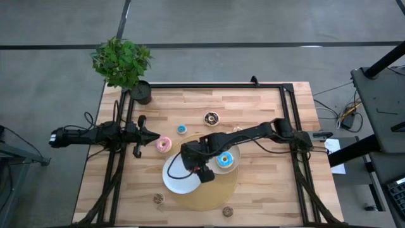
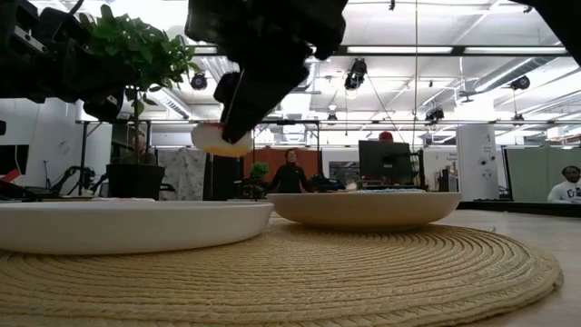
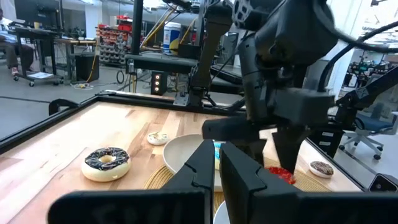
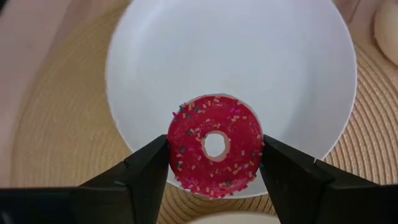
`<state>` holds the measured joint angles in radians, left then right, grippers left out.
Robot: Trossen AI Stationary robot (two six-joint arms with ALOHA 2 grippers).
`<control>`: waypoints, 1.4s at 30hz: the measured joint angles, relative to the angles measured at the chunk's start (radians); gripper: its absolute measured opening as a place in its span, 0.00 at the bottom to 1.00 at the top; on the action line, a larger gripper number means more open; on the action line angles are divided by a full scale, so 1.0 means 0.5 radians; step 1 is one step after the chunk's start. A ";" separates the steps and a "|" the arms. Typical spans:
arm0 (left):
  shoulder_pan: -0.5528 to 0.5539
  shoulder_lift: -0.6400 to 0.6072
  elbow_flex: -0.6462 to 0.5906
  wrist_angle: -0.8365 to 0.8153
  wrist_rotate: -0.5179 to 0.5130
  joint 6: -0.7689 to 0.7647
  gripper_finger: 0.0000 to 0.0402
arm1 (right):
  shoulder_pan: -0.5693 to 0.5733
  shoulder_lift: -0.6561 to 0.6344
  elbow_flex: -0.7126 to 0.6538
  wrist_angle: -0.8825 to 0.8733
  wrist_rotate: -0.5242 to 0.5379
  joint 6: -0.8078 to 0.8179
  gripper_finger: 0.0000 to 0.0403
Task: Pick & Place donuts
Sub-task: Put the small red donut on the white plate
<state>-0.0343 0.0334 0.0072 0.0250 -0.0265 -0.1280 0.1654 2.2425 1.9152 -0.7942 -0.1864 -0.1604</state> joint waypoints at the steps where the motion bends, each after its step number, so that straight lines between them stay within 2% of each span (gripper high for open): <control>1: 0.000 0.000 0.000 0.000 0.000 0.000 0.00 | -0.004 0.000 -0.019 0.016 0.003 -0.001 0.57; 12: 0.000 0.000 0.000 0.000 0.000 0.000 0.00 | -0.005 0.000 -0.175 0.235 0.006 0.009 0.57; 42: 0.000 0.001 0.000 0.000 0.000 0.000 0.00 | -0.008 0.000 -0.330 0.363 0.008 0.000 0.57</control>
<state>-0.0345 0.0338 0.0071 0.0251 -0.0265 -0.1278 0.1615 2.2425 1.7504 -0.6128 -0.1825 -0.1604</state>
